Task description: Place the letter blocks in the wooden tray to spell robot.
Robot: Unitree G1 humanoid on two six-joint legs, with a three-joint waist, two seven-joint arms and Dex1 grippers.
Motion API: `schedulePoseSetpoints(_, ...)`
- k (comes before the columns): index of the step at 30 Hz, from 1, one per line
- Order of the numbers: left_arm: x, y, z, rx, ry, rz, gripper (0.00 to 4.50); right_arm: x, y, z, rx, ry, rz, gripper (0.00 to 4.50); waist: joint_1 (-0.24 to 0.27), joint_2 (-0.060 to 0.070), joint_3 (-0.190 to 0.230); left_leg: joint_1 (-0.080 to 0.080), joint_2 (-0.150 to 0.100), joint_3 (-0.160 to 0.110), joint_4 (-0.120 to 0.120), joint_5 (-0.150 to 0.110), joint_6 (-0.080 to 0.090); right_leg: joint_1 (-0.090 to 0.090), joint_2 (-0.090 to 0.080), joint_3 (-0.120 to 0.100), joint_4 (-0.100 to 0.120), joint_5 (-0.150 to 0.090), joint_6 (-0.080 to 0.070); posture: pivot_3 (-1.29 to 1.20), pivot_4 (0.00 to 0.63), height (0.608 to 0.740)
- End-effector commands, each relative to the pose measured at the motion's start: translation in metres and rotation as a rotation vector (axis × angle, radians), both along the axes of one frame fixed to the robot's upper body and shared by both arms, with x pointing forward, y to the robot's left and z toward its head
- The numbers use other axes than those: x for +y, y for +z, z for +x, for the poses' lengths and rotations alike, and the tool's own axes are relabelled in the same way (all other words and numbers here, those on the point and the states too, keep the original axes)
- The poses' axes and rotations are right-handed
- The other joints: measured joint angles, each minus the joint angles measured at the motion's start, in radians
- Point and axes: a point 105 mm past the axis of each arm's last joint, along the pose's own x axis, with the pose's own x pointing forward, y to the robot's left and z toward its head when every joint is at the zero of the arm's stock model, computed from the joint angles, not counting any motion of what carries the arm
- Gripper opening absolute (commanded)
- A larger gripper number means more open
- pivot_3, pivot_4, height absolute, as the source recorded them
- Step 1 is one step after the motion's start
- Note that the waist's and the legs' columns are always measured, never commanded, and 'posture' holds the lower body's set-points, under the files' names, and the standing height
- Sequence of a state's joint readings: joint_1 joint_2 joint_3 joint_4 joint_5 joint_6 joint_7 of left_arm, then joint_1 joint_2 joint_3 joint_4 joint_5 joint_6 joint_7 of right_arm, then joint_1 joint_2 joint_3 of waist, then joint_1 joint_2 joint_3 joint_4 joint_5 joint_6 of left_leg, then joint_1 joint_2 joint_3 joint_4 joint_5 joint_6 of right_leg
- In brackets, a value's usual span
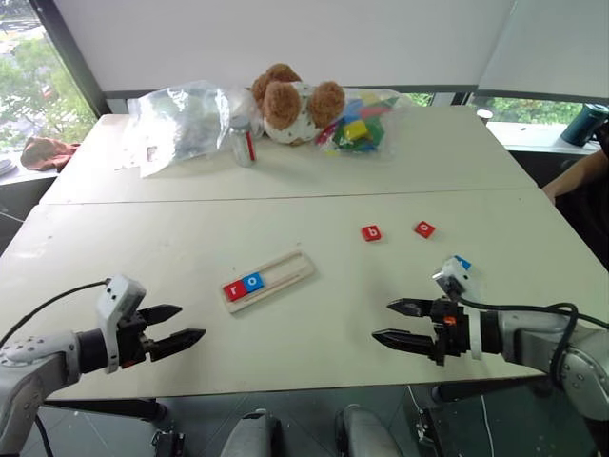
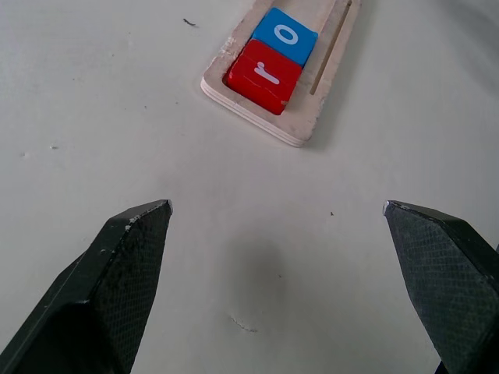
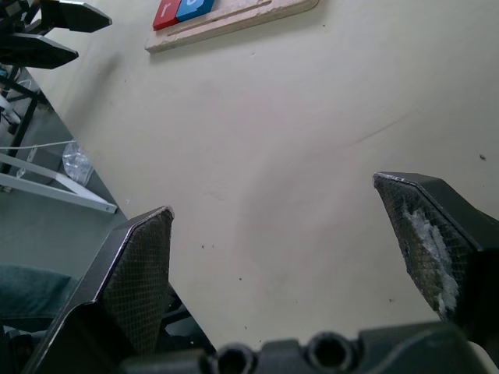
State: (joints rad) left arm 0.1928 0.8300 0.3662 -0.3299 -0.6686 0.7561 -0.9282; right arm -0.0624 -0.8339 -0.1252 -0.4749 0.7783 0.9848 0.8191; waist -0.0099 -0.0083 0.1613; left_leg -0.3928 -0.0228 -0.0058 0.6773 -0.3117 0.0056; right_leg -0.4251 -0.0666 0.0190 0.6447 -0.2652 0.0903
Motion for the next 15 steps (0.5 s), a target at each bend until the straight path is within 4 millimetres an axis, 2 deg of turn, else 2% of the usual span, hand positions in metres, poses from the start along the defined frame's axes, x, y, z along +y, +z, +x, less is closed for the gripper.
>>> schedulePoseSetpoints(1, -0.0018, 0.0089, 0.003, -0.044, -0.007, 0.008, 4.5, 0.0041, 0.0068, 0.0042, -0.046, 0.015, 0.008, 4.47, 0.0, 0.0, 0.0, 0.0, 0.0, 0.0, 0.0, 0.0, 0.0, 0.0, 0.0, 0.0, 0.0, 0.0, 0.0, 0.0, 0.15, 0.74)
schedulePoseSetpoints(15, 0.0047, 0.0136, 0.01, -0.083, 0.013, 0.049, 4.5, 0.001, 0.006, 0.0104, -0.054, 0.01, -0.002, 4.47, -0.001, 0.0, 0.0, 0.0, 0.0, 0.0, 0.0, 0.0, 0.0, 0.0, 0.0, 0.0, 0.0, 0.0, 0.0, 0.0, 0.15, 0.74)
